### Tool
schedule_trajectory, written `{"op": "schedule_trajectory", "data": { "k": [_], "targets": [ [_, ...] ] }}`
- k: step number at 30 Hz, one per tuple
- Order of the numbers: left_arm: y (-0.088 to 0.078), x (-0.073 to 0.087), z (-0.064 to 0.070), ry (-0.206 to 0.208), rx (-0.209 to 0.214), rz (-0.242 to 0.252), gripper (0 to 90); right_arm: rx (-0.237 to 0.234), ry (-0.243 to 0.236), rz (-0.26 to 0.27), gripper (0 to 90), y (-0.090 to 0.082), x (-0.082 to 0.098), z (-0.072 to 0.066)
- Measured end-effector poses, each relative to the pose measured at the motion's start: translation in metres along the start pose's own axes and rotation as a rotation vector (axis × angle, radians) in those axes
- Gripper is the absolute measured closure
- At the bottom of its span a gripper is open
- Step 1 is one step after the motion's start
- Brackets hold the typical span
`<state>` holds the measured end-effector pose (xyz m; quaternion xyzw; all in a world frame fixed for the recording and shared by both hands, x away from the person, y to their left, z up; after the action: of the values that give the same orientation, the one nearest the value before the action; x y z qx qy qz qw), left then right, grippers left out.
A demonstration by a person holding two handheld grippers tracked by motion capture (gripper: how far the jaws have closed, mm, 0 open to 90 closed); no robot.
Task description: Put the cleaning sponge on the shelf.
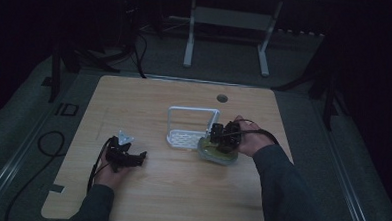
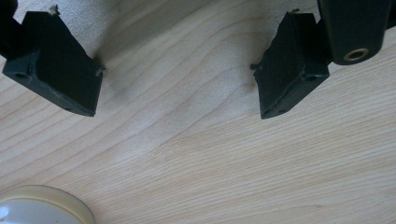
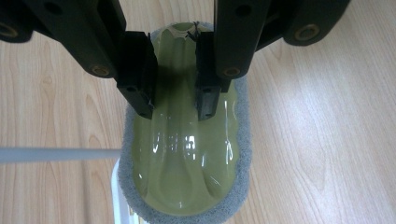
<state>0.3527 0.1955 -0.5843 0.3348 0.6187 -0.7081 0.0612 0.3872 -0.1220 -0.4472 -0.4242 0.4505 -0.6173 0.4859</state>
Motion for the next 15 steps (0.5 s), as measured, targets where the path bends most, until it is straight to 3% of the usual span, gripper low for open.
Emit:
{"op": "schedule_trajectory", "data": {
  "k": [15],
  "targets": [
    [0.0, 0.0, 0.0, 0.0, 0.0, -0.001, 14.4, 0.008, -0.034, 0.018, 71.8, -0.005, -0.019, -0.003]
  ]
}}
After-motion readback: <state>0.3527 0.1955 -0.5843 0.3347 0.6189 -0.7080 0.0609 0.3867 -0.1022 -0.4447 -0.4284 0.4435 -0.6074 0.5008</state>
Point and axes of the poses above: each handheld gripper's, and its own axes: y roughly forward along the jaws, x roughly out of its underside, z roughly to its right, the point moved 3 cm from there along y, roughly forward along the jaws, and after that the axes turned 12 degrees about -z, right-handed, at the moved point
